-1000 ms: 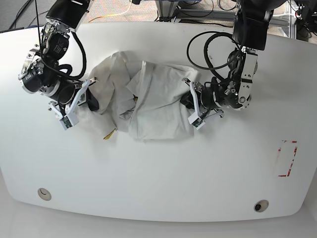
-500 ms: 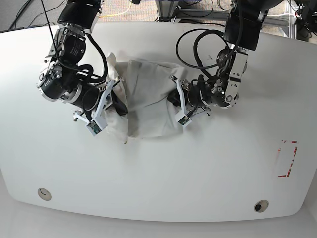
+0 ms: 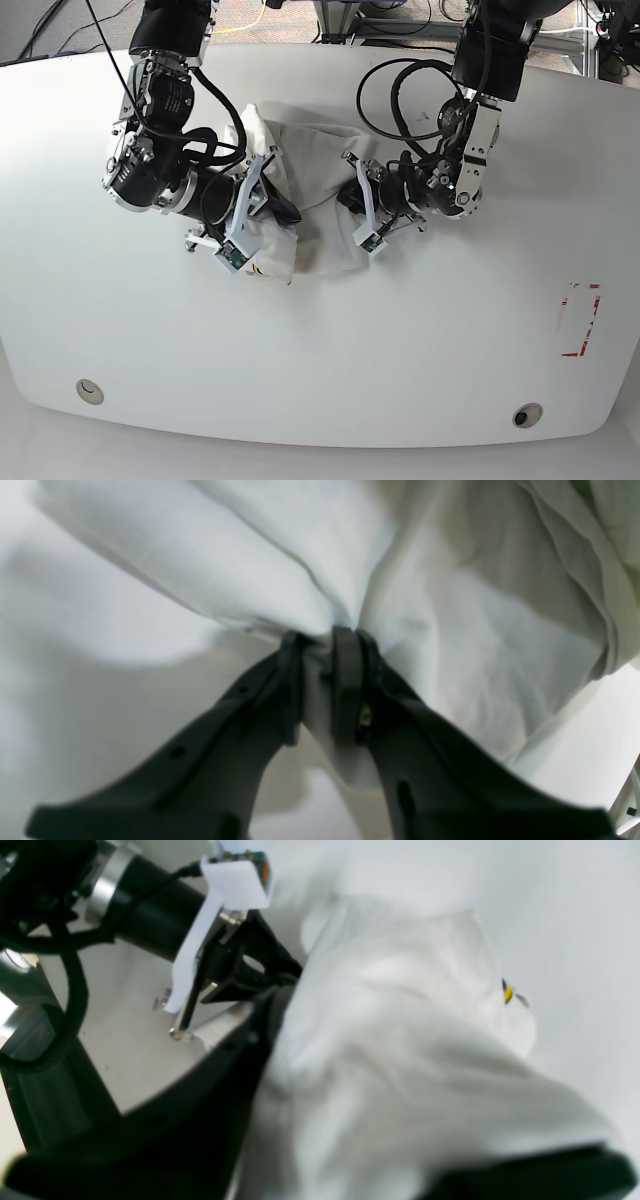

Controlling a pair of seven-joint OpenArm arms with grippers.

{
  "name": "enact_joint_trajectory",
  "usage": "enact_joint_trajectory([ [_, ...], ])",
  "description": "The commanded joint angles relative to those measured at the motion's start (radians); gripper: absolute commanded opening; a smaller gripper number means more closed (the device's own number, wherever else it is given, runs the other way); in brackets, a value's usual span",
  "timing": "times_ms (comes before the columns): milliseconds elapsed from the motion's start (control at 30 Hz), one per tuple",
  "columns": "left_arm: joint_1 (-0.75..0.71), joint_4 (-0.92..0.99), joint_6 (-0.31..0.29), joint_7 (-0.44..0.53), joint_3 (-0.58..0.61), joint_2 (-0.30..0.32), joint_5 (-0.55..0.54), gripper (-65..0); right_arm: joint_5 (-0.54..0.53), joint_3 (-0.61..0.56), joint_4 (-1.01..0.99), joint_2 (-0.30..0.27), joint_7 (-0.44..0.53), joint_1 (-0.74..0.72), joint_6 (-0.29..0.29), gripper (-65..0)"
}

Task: Layout the t-shirt on the table in an organized manner, then fold the t-shirt properly
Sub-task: 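Grasp both shirt sides and push them together toward the middle, then fold the shirt in half with the right gripper over the left gripper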

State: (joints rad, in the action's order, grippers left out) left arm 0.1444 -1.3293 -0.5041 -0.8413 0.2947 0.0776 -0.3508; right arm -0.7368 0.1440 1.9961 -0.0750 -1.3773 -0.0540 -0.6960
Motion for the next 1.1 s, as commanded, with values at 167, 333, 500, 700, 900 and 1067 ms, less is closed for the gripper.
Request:
enact_joint_trajectory([
  [167, 0.004, 0.012, 0.011, -0.083, 0.005, 0.006, 0.052, -56.3, -0.016, -0.062, 0.016, -0.022, 0.028, -0.024, -0.002, -7.8],
  [333, 0.005, 0.012, 0.011, -0.083, 0.005, 0.006, 0.051, -56.3, -0.017, -0.117, 0.019, -0.033, 0.028, -0.03, -0.002, 0.0],
  [500, 0.005, 0.012, 0.011, -0.082, 0.005, 0.006, 0.051, -56.3, -0.022, -0.177, 0.021, -0.032, 0.028, -0.037, -0.002, 0.0],
  [700, 0.005, 0.012, 0.011, -0.082, 0.005, -0.015, 0.057, -56.3, -0.022, -0.268, 0.021, -0.032, 0.028, -0.039, -0.002, 0.0],
  [900, 0.005, 0.012, 0.011, -0.082, 0.005, -0.019, 0.057, -56.3, -0.017, -0.352, 0.021, -0.067, 0.022, -0.068, -0.002, 0.0],
  [1067, 0.005, 0.012, 0.011, -0.082, 0.005, -0.019, 0.057, -56.3, -0.016, -0.449, 0.019, -0.144, 0.0, -0.116, -0.002, 0.0],
])
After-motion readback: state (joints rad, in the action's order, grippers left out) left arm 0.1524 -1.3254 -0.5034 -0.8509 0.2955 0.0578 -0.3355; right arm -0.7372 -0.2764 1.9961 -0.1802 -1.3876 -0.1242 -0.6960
